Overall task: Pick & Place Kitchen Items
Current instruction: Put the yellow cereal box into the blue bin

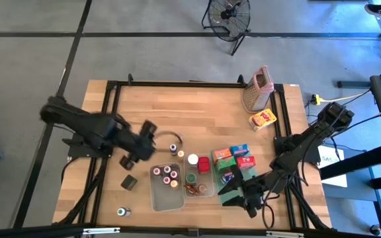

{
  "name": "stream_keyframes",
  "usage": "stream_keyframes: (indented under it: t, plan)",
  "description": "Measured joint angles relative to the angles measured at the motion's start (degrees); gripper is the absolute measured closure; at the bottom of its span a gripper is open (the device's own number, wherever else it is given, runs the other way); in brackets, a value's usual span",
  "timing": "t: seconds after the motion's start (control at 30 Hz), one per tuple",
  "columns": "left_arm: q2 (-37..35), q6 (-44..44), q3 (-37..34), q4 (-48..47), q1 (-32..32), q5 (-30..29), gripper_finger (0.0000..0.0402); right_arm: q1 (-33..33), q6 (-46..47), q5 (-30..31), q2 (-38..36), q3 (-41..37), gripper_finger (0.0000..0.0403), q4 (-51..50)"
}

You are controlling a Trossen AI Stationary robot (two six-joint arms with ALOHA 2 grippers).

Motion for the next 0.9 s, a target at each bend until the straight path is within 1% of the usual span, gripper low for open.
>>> stream_keyframes:
  t: [0.17, 0.3, 0.37, 0.5, 0.57, 0.6, 0.67, 0.77, 0.83, 0.9]
  plan:
    - [-8.44, 7.26, 0.00, -0.01, 5.61, 0.00, 0.0184, -0.32, -4.23, -0.08, -1.68, 0.00, 0.0190, 0.27]
    - [-11.81, 8.65, -0.01, 0.40, 11.60, 0.40, 0.0183, -1.50, -7.27, -0.08, -3.42, 0.00, 0.0190, 0.17]
    - [-12.91, 9.05, -0.83, 0.67, 14.18, 3.42, 0.0179, -2.37, -8.26, -0.08, -4.44, 0.00, 0.0190, -0.54]
    - [-14.29, 12.82, -4.05, 1.01, 18.44, 12.85, 0.0169, -4.90, -9.25, -0.08, -6.60, 0.02, 0.0190, -1.80]
    - [-14.50, 14.40, -6.11, 1.17, 20.18, 15.97, 0.0166, -6.31, -9.15, -0.08, -7.38, 0.02, 0.0190, -3.06]
    - [-14.50, 15.29, -7.10, 1.27, 20.92, 16.55, 0.0165, -7.07, -8.77, -0.08, -7.74, 0.02, 0.0190, -3.81]
    - [-14.46, 16.50, -8.98, 1.92, 22.20, 16.25, 0.0165, -8.55, -7.39, -0.10, -8.21, 0.02, 0.0190, -5.38]
    - [-14.31, 16.78, -11.41, 3.67, 23.94, 13.69, 0.0164, -10.50, -5.51, -0.08, -8.41, 0.02, 0.0189, -7.01]
    - [-14.27, 14.02, -11.97, 4.87, 25.05, 11.54, 0.0164, -11.42, -4.62, -0.08, -8.51, 0.02, 0.0189, -7.77]
    - [-14.35, 10.22, -12.07, 5.89, 26.17, 10.68, 0.0165, -12.12, -3.81, 0.19, -9.53, 0.23, 0.0189, -10.06]
